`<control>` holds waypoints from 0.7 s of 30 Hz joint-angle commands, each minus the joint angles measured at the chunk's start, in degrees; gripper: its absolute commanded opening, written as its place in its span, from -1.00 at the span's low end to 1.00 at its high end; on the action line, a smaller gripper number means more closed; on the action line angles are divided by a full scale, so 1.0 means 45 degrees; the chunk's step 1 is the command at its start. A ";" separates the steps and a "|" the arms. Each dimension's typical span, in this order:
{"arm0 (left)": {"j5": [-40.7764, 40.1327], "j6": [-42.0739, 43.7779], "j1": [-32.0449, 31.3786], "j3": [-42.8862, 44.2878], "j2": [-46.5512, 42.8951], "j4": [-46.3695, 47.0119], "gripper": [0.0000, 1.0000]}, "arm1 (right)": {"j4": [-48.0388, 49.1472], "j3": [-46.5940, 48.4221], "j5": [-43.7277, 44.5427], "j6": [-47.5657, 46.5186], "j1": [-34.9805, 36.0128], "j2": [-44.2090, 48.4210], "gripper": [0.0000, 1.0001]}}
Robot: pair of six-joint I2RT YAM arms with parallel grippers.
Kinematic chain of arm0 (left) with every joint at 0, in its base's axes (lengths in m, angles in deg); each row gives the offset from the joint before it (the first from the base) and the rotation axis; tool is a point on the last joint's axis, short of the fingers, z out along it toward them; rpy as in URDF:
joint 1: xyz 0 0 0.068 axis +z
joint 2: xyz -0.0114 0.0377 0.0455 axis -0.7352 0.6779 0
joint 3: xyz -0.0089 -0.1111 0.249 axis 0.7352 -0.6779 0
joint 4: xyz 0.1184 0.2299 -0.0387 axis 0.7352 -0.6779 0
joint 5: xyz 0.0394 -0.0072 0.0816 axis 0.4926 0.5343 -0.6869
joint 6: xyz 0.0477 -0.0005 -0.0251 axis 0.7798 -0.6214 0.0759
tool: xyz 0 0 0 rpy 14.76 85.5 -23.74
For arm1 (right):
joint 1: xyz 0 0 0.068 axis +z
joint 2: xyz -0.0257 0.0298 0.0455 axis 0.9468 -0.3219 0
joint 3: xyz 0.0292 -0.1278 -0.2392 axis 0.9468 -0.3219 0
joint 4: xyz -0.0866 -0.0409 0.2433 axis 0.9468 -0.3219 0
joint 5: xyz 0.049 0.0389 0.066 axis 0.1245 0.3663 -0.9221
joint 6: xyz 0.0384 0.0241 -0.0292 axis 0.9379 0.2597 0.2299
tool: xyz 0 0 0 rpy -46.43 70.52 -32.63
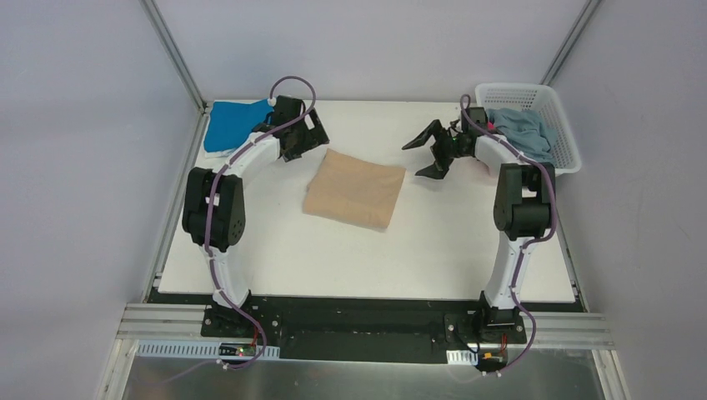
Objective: Fold and stack the t-shirts
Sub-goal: Fold the long partially folded tshirt into a neat square
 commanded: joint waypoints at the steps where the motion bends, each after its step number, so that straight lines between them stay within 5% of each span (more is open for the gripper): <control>1: 0.0496 0.0293 -0.0038 0.0093 -0.1431 0.0115 0.98 | -0.0712 -0.0395 0.1770 -0.0592 -0.0060 0.2133 0.99; 10: 0.3748 0.0040 -0.0878 -0.0767 -0.1596 0.0320 0.98 | 0.2674 -0.4186 0.0668 0.0648 0.2455 0.4806 0.99; 14: 0.4748 -0.0646 -0.1168 -0.1847 -0.1189 0.1039 0.98 | 0.6089 -0.5092 -0.0021 0.2300 0.3664 0.4137 0.99; 21: 0.5001 -0.1298 -0.1154 -0.4315 -0.0961 0.1806 0.98 | 0.6851 -0.6834 0.0109 0.2878 0.3738 0.2891 0.99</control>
